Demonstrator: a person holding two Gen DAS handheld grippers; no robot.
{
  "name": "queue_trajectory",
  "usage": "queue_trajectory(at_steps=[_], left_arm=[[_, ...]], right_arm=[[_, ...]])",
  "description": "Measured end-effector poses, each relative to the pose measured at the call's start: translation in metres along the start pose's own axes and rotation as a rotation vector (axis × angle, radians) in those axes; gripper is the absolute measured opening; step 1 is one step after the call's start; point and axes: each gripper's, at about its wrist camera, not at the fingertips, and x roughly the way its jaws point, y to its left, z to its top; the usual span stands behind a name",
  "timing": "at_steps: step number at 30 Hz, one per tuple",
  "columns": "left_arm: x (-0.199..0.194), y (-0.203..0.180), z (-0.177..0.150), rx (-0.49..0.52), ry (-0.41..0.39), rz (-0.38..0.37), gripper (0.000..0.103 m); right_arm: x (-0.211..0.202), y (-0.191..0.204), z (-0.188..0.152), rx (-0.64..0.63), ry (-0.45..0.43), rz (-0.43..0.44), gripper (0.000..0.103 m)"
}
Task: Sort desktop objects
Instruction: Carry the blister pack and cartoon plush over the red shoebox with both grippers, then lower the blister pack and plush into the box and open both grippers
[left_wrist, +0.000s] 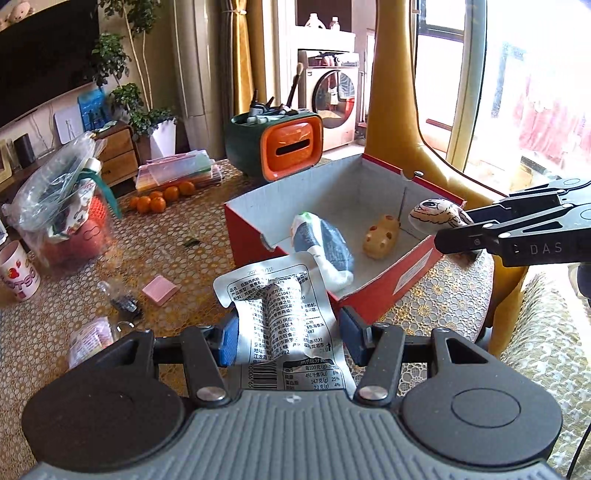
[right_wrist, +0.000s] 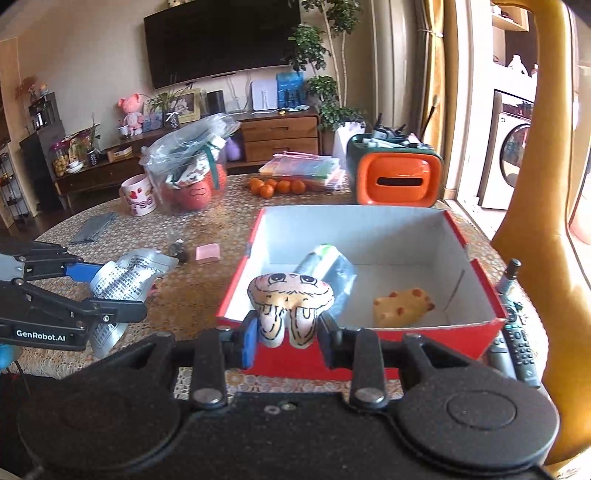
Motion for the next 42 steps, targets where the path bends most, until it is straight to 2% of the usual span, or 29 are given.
queue_trajectory(at_steps=[9, 19, 30, 42], left_arm=[[0.029, -0.027, 0.039, 0.045, 0.002, -0.048, 0.054], [0.074, -0.043, 0.071, 0.096, 0.036, -0.063, 0.055], [0.131, -0.053, 0.092, 0.148, 0.104, -0.052, 0.055], [0.18, -0.066, 0.094, 0.2, 0.184, -0.064, 0.055]], right_arm=[[-0.002, -0.04, 0.013, 0.014, -0.027, -0.054, 0.032], [0.016, -0.074, 0.027, 0.018, -0.029, -0.091, 0.032], [0.063, -0.099, 0.041, 0.018, 0.022, -0.106, 0.032], [0.122, -0.12, 0.051, 0.026, 0.113, -0.165, 0.032]])
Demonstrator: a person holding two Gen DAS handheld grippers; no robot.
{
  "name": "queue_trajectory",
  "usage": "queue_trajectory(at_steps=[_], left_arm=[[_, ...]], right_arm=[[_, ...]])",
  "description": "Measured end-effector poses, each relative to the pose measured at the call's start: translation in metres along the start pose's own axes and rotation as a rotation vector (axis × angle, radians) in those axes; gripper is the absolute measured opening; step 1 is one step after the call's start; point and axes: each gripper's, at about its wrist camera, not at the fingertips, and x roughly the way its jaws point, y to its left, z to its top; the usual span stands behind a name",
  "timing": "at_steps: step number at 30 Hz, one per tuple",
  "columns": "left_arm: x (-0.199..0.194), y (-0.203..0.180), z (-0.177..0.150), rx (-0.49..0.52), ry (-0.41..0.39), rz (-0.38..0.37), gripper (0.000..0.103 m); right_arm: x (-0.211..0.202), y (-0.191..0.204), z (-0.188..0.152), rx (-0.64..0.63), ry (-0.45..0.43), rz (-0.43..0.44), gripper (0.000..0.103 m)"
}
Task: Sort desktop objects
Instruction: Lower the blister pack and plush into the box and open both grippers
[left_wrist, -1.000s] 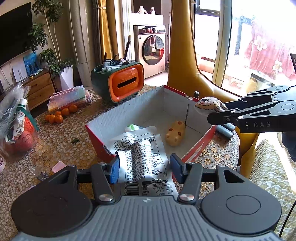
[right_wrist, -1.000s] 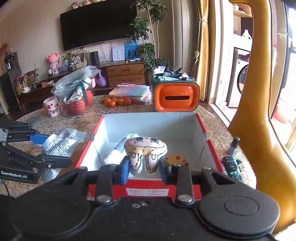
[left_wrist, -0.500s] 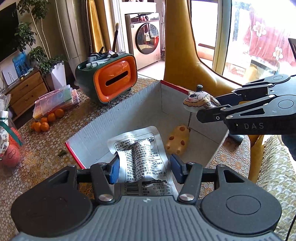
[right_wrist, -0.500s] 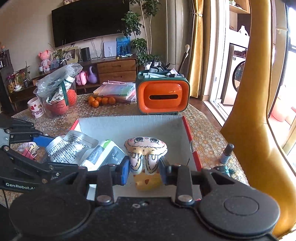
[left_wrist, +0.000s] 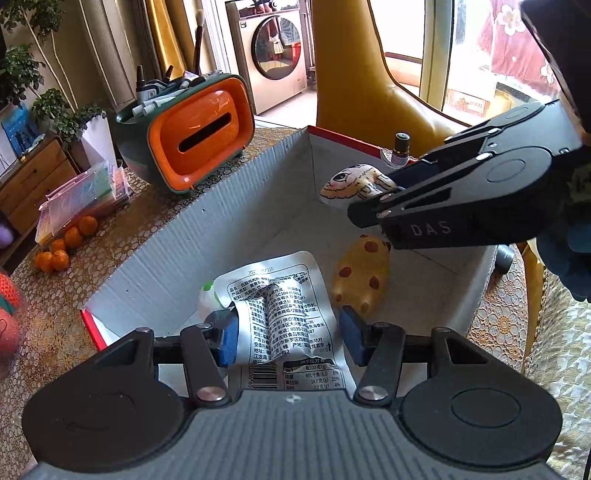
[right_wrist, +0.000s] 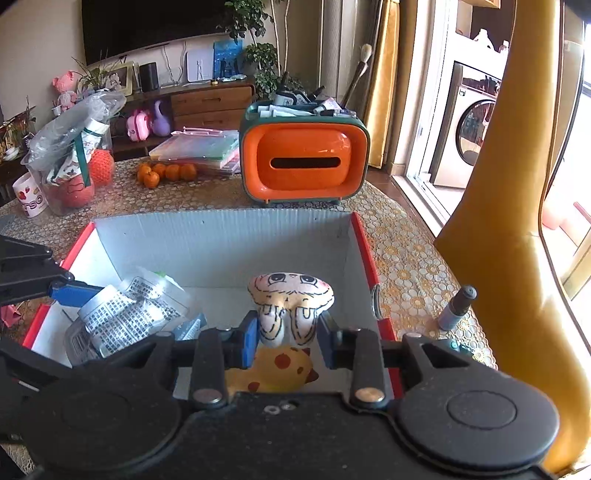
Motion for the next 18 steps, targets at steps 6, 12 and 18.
queue_trajectory(at_steps=[6, 12, 18], left_arm=[[0.015, -0.006, 0.002, 0.025, 0.045, -0.015, 0.055], [0.025, -0.004, 0.005, 0.008, 0.075, -0.03, 0.055], [0.034, -0.002, 0.003, -0.004, 0.1, -0.04, 0.055]], right_arm=[[0.027, -0.003, 0.007, 0.016, 0.095, 0.002, 0.032], [0.042, 0.008, 0.006, -0.031, 0.158, -0.022, 0.032], [0.049, 0.014, 0.004, -0.052, 0.188, -0.018, 0.032]])
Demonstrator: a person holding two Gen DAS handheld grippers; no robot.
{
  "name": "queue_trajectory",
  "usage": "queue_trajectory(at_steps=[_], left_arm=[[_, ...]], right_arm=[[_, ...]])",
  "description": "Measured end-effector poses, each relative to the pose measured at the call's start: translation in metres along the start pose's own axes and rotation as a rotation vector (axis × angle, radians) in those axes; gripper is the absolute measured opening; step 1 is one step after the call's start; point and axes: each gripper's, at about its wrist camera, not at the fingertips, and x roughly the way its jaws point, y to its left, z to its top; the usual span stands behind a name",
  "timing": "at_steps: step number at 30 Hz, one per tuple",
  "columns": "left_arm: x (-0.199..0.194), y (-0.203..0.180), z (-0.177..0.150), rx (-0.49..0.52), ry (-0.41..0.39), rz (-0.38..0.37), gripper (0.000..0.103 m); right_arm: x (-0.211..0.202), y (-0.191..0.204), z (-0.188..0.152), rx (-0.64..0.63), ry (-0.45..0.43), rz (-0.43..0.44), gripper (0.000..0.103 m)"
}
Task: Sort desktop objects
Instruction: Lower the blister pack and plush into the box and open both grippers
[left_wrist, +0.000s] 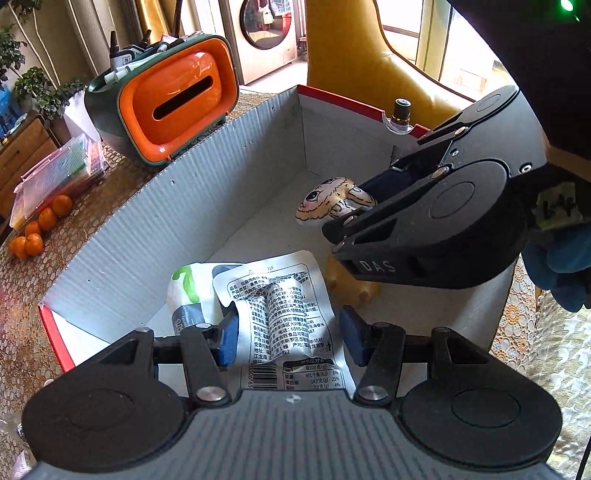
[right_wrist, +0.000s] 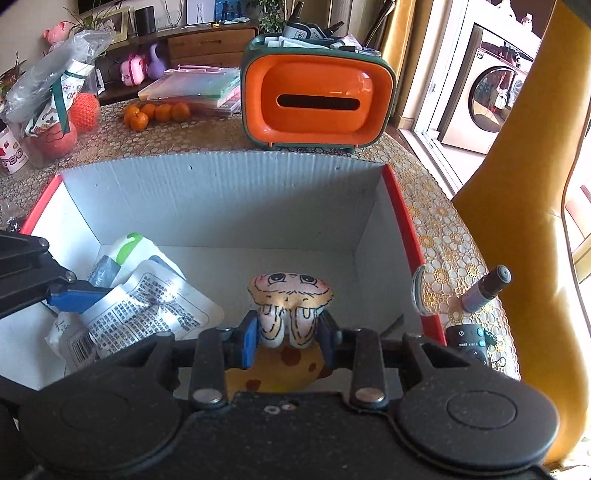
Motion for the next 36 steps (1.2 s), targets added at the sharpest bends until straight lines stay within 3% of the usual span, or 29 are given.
queue_trajectory(at_steps=[11, 13, 18, 21, 24, 30, 36], left_arm=[[0.004, 0.004, -0.002, -0.024, 0.006, -0.037, 0.056], [0.002, 0.005, -0.003, -0.032, -0.003, -0.043, 0.063], [-0.007, 0.008, -0.004, -0.049, -0.029, -0.049, 0.064], [-0.016, 0.008, -0.006, -0.051, -0.048, -0.049, 0.064], [-0.027, 0.008, -0.01, -0.062, -0.069, -0.049, 0.064], [-0.053, 0.007, -0.018, -0.094, -0.112, -0.06, 0.064], [-0.085, 0.005, -0.032, -0.122, -0.164, -0.053, 0.064]], right_arm=[[0.004, -0.005, -0.001, 0.032, 0.024, 0.01, 0.042], [0.003, -0.005, -0.001, 0.032, 0.023, 0.009, 0.044], [0.0, -0.005, -0.002, 0.041, 0.019, 0.016, 0.047], [-0.006, -0.006, -0.003, 0.054, 0.01, 0.029, 0.05], [-0.013, -0.006, -0.005, 0.066, -0.006, 0.046, 0.06], [-0.037, -0.004, -0.01, 0.071, -0.039, 0.074, 0.06], [-0.064, 0.0, -0.017, 0.079, -0.081, 0.099, 0.068]])
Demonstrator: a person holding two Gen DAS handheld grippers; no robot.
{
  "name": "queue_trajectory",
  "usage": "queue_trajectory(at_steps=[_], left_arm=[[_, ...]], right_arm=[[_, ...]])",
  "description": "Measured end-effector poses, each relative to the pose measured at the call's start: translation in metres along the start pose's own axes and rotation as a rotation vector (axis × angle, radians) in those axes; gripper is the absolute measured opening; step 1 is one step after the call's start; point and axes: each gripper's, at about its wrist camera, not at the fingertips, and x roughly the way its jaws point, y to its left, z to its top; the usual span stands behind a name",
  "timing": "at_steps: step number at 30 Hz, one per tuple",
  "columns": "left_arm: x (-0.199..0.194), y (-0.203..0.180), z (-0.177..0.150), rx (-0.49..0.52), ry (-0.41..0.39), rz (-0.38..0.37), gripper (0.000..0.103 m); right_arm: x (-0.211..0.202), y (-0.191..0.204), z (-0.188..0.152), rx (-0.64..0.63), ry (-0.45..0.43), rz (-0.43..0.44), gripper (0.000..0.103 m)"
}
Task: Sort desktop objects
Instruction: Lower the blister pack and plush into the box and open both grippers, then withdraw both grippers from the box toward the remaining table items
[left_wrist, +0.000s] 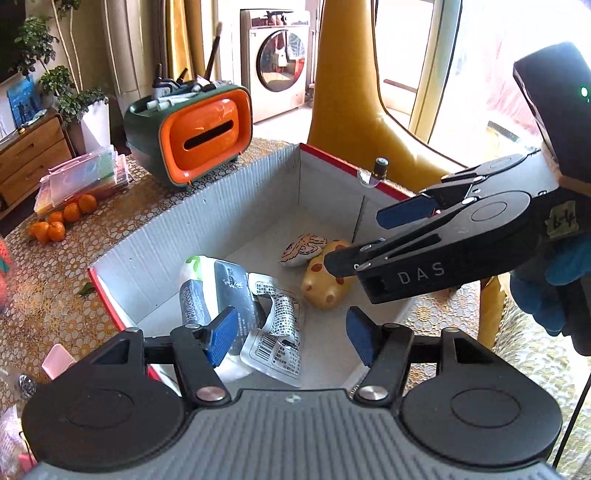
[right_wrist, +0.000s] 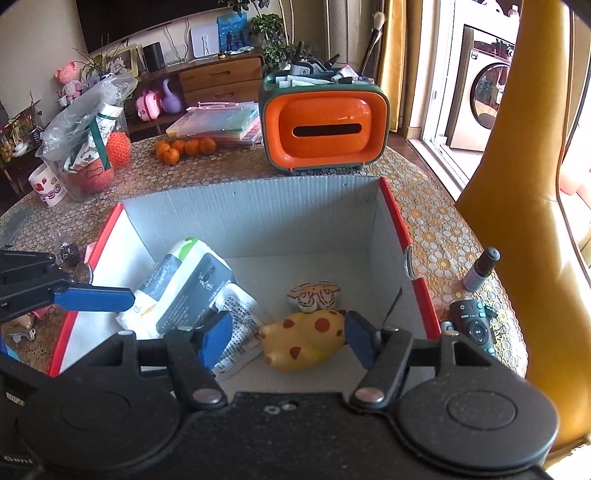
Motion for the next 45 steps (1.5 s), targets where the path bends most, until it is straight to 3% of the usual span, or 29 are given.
queue_trajectory(at_steps=[11, 14, 18, 21, 38, 41, 43, 45], left_arm=[[-0.057, -0.008, -0.026, -0.007, -0.09, -0.001, 0.064], [-0.071, -0.009, -0.035, -0.012, -0.109, -0.008, 0.071], [-0.086, -0.01, -0.048, -0.021, -0.124, -0.014, 0.072], [-0.096, -0.008, -0.056, -0.025, -0.138, -0.01, 0.075], [-0.135, 0.02, -0.12, -0.117, -0.183, 0.099, 0.086], [-0.139, 0.026, -0.133, -0.133, -0.188, 0.135, 0.093], [-0.142, 0.031, -0.142, -0.154, -0.195, 0.164, 0.103], [-0.144, 0.037, -0.151, -0.179, -0.195, 0.186, 0.103]], right_arm=[[-0.04, 0.02, -0.019, -0.003, -0.058, 0.05, 0.072], [-0.048, 0.025, -0.024, 0.001, -0.071, 0.053, 0.076], [-0.06, 0.03, -0.029, 0.013, -0.089, 0.065, 0.076], [-0.069, 0.036, -0.033, 0.022, -0.113, 0.076, 0.085], [-0.088, 0.096, -0.056, 0.014, -0.175, 0.126, 0.094], [-0.086, 0.103, -0.062, 0.027, -0.176, 0.131, 0.095], [-0.086, 0.11, -0.066, 0.027, -0.18, 0.128, 0.095], [-0.086, 0.118, -0.067, 0.019, -0.183, 0.129, 0.096]])
